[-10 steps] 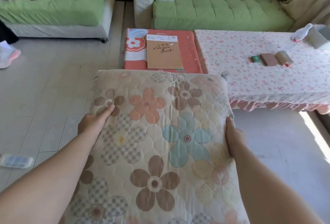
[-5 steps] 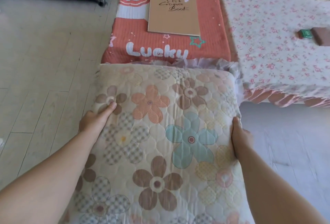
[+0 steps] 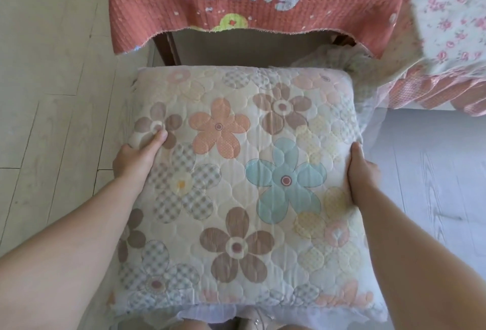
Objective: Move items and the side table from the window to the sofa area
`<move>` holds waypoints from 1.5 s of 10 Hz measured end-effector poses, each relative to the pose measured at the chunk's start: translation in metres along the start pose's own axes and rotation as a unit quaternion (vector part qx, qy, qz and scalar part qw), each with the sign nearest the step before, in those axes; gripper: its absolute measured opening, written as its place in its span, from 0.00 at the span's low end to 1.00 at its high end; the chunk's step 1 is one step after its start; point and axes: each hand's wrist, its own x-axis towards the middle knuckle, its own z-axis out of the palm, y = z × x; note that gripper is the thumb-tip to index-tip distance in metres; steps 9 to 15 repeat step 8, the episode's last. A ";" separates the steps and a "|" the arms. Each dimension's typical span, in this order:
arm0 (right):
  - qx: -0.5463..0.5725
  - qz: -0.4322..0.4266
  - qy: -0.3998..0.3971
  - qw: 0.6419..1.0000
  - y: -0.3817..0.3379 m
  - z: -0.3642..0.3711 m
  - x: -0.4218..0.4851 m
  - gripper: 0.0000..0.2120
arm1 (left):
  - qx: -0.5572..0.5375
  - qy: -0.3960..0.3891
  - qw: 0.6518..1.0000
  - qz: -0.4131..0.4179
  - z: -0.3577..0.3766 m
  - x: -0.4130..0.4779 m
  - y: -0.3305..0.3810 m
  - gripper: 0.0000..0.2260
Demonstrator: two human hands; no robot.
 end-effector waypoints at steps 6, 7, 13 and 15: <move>-0.179 -0.027 -0.114 0.977 -0.021 -0.034 -0.051 0.24 | 0.189 -0.056 0.980 0.000 -0.039 -0.054 0.022 0.38; -0.181 -0.034 -0.138 0.973 -0.031 -0.048 -0.077 0.26 | 0.213 -0.084 0.973 0.023 -0.052 -0.082 0.030 0.38; -0.173 -0.039 -0.150 0.973 -0.051 -0.069 -0.109 0.26 | 0.216 -0.105 0.969 0.059 -0.067 -0.122 0.056 0.36; -0.173 -0.039 -0.150 0.973 -0.051 -0.069 -0.109 0.26 | 0.216 -0.105 0.969 0.059 -0.067 -0.122 0.056 0.36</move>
